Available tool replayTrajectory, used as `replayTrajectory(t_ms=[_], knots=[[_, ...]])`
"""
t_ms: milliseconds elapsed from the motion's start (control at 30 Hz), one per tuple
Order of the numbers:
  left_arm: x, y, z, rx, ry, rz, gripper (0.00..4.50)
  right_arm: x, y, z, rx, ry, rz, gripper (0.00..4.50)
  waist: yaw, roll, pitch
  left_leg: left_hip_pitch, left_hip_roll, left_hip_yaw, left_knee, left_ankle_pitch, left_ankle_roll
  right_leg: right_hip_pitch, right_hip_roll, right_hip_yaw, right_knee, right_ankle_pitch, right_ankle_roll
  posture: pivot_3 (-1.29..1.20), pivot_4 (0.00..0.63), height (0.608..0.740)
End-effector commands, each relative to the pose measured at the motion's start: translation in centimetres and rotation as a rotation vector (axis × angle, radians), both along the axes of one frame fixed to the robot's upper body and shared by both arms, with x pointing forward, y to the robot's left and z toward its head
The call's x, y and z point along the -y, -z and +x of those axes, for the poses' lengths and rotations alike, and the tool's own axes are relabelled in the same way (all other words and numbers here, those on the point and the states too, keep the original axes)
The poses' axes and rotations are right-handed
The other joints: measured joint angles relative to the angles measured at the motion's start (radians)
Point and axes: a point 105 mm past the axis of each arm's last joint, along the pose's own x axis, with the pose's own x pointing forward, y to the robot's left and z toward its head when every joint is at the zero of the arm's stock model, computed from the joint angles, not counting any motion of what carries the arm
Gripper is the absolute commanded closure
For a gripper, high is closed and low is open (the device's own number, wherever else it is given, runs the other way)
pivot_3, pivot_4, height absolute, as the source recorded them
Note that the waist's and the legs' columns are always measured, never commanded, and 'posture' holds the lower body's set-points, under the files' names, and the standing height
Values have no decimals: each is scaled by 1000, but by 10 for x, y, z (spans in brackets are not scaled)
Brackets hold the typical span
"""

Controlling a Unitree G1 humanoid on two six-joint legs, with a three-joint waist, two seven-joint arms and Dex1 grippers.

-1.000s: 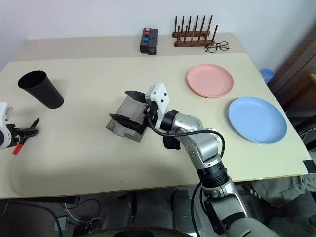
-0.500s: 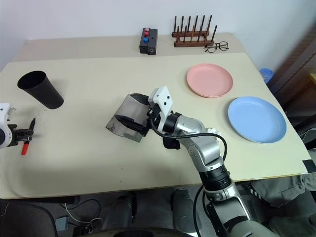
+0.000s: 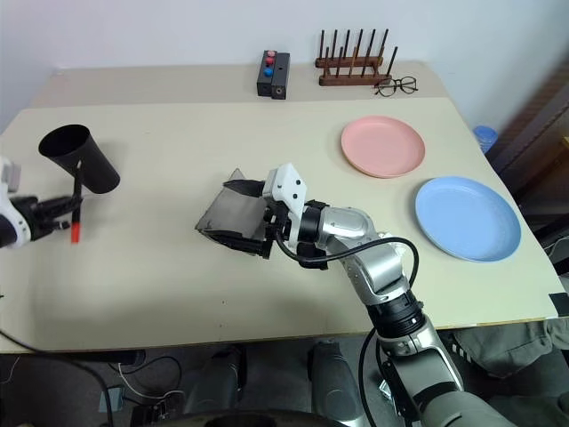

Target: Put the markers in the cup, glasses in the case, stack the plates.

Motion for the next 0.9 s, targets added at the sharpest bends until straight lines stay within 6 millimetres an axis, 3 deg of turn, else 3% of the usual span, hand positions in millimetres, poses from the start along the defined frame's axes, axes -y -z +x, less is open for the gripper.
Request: replayTrajectory(t_ms=[33,133,200,300,367,500,667,900], knots=[[23,-59,-6,329,82,31,4425,-2,-8,-1,43,-17,19,0,3,0,0,0,0,0,0,0,0,0,0,0,0,0,0,0,150,740],[19,-83,5,474,-23,63,4425,-4,-10,-1,44,-20,28,0,10,0,0,1,0,0,0,0,0,0,1,0,1,0,0,0,150,740],[4,-101,16,576,-179,103,4425,-6,-12,-1,46,-20,35,0,14,0,0,1,0,0,1,0,0,0,1,0,1,0,1,0,150,740],[-21,-112,36,634,-447,218,4425,-8,-16,2,48,-6,56,0,14,-1,0,1,0,0,2,0,0,1,1,0,0,1,1,0,150,740],[-26,-109,47,639,-531,316,4425,-10,-18,4,48,1,65,0,15,-1,0,1,0,0,3,0,0,2,1,0,0,1,1,0,150,740],[-32,-99,66,678,-624,329,4425,-13,-23,10,54,38,93,0,16,0,0,1,0,0,2,0,0,2,1,0,0,1,1,0,150,740],[-24,-82,85,702,-617,273,4425,-15,-42,15,11,85,215,0,15,-1,0,0,0,0,2,0,0,1,1,0,1,1,1,0,150,740],[-19,-66,99,691,-591,266,4425,-16,-40,11,-9,80,219,0,15,-1,0,0,0,-1,2,0,0,1,1,0,1,1,2,0,150,740]])
